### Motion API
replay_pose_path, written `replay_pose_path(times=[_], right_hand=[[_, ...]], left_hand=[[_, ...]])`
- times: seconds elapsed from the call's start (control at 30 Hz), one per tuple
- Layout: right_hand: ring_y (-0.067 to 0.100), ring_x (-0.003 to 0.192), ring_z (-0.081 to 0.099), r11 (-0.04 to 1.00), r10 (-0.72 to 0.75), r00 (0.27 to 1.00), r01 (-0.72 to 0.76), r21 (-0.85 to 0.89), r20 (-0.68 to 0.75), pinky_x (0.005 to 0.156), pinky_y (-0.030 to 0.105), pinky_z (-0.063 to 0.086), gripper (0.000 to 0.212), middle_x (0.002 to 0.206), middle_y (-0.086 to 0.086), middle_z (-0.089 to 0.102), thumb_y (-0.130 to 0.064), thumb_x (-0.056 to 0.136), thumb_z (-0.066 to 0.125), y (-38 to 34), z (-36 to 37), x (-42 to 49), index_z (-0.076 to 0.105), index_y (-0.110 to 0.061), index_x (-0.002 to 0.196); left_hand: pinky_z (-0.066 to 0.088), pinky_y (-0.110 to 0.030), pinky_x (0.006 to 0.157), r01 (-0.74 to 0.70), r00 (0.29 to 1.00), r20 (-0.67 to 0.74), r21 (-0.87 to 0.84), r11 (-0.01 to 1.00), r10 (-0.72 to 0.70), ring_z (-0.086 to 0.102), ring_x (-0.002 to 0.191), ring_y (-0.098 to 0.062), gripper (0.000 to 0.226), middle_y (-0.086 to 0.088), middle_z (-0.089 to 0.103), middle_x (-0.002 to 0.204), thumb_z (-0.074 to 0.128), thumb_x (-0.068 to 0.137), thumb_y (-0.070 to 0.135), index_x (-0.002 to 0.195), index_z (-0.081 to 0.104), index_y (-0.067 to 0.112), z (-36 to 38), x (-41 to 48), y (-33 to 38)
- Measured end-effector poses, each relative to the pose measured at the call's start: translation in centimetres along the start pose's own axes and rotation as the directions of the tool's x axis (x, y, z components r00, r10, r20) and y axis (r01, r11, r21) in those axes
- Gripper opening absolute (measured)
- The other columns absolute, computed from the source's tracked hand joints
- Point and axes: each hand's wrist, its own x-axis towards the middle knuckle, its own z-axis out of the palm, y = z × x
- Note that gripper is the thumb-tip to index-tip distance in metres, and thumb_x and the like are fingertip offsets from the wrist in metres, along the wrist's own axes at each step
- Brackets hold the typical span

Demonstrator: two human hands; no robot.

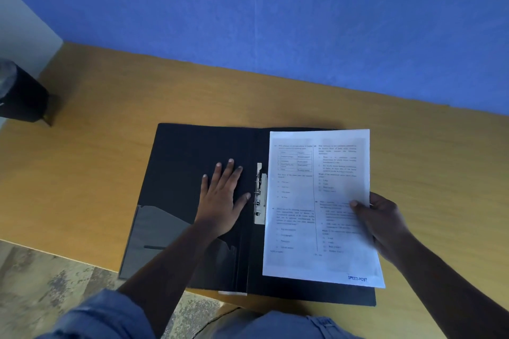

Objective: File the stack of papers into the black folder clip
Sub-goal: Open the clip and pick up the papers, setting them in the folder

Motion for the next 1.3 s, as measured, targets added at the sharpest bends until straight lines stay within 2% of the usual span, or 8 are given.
replay_pose_path(times=[0.2,0.7,0.83,0.9,1.07,1.13,1.23,1.3], right_hand=[[0.033,0.079,0.075,1.000,0.002,1.000,-0.002,-0.030,0.004,0.076,0.055,0.060,0.014,0.085,0.010,0.079,-0.006,0.090,0.068,0.0,0.7,0.3,0.076,-0.016,0.091],[0.031,0.092,0.072,0.982,-0.052,0.998,0.055,-0.183,0.020,0.085,0.054,0.058,0.019,0.102,0.008,0.075,-0.006,0.093,0.062,0.9,1.4,0.7,0.071,-0.016,0.107],[0.024,0.088,0.070,0.939,-0.096,0.995,0.101,-0.329,0.033,0.071,0.040,0.059,0.023,0.101,0.002,0.072,-0.012,0.096,0.056,0.6,1.5,0.7,0.063,-0.015,0.118],[0.016,0.084,0.066,0.866,-0.143,0.988,0.150,-0.477,0.051,0.059,0.030,0.052,0.022,0.100,-0.002,0.068,-0.018,0.099,0.051,0.3,1.7,0.6,0.055,-0.017,0.120],[0.017,0.083,0.061,0.725,-0.152,0.984,0.176,-0.666,0.095,0.053,0.028,0.047,0.024,0.115,0.009,0.063,-0.027,0.098,0.053,-0.1,1.9,0.5,0.044,-0.016,0.117],[0.022,0.085,0.065,0.535,-0.120,0.982,0.190,-0.823,0.148,0.052,0.028,0.048,0.048,0.118,0.006,0.064,-0.049,0.093,0.056,-0.6,1.6,0.1,0.041,-0.014,0.121],[0.018,0.077,0.066,0.110,-0.102,0.987,0.135,-0.985,0.124,0.064,0.033,0.052,0.086,0.102,-0.002,0.069,-0.085,0.079,0.032,-1.8,1.0,-0.2,0.043,-0.014,0.127],[0.015,0.069,0.063,0.007,-0.114,0.989,0.096,-0.995,0.094,0.063,0.032,0.049,0.095,0.083,-0.005,0.066,-0.091,0.073,0.020,-2.6,0.6,0.0,0.047,-0.016,0.124]], left_hand=[[-0.009,-0.045,0.120,0.003,1.000,0.013,0.009,1.000,-0.003,-0.014,0.150,-0.014,0.067,0.010,-0.005,0.165,0.038,0.098,0.052,0.156,0.014,0.029,0.1,0.0,0.1],[-0.007,-0.047,0.121,0.003,1.000,0.005,0.048,0.999,-0.003,-0.012,0.151,-0.017,0.067,0.007,-0.003,0.166,0.038,0.099,0.051,0.157,0.014,0.027,0.1,-0.1,0.4],[-0.005,-0.048,0.121,0.006,1.000,0.011,0.070,0.998,-0.006,-0.012,0.151,-0.017,0.067,0.006,-0.003,0.166,0.037,0.099,0.052,0.157,0.013,0.026,0.2,-0.1,0.4],[-0.004,-0.048,0.121,0.004,1.000,0.009,0.080,0.997,-0.005,-0.012,0.151,-0.017,0.067,0.006,-0.004,0.166,0.037,0.099,0.052,0.157,0.013,0.026,0.2,-0.1,0.4],[-0.004,-0.048,0.121,0.005,1.000,0.009,0.096,0.995,-0.006,-0.011,0.151,-0.017,0.067,0.007,-0.006,0.165,0.036,0.099,0.052,0.157,0.012,0.026,0.3,-0.1,0.4],[-0.004,-0.048,0.121,0.002,1.000,0.000,0.102,0.995,-0.002,-0.011,0.151,-0.017,0.067,0.007,-0.005,0.165,0.036,0.099,0.052,0.157,0.012,0.026,0.4,-0.1,0.4],[-0.003,-0.048,0.121,-0.004,1.000,-0.009,0.105,0.994,0.005,-0.009,0.152,-0.018,0.067,0.006,-0.002,0.166,0.037,0.099,0.051,0.157,0.014,0.025,0.3,-0.1,0.5],[-0.001,-0.049,0.122,0.005,1.000,0.002,0.106,0.994,-0.005,-0.008,0.152,-0.019,0.067,0.004,-0.001,0.166,0.037,0.100,0.051,0.157,0.015,0.024,0.2,-0.1,0.6]])
